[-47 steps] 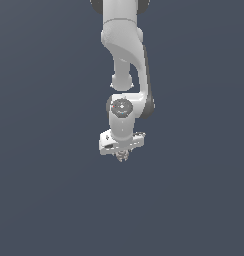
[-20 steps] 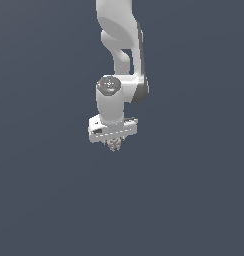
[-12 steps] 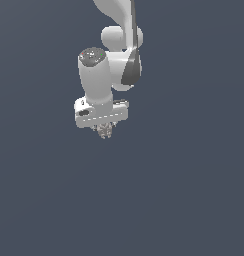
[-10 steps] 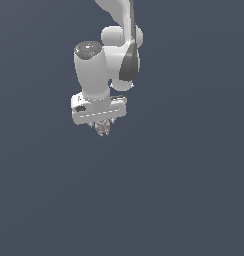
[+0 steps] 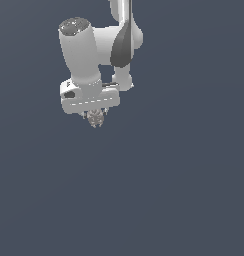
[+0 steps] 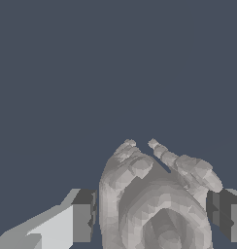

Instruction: Pick up the object and move it to a goal position.

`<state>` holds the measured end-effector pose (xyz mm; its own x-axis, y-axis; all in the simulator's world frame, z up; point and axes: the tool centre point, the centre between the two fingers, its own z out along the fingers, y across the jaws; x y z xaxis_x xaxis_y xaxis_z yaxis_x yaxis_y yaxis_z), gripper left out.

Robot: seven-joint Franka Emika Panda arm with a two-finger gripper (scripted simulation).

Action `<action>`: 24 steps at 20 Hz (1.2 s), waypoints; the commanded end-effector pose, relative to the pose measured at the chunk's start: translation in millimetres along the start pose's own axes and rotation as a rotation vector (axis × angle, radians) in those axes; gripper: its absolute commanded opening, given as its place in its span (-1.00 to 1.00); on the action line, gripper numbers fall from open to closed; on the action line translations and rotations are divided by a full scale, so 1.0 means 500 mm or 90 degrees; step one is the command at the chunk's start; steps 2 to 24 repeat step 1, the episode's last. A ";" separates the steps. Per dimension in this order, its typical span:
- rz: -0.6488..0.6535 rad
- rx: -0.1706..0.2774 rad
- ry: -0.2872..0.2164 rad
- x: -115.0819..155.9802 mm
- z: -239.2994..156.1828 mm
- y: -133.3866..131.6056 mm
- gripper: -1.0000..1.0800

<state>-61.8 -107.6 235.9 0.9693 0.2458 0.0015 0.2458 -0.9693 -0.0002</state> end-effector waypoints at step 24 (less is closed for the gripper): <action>-0.001 0.000 -0.001 -0.003 -0.005 0.002 -1.00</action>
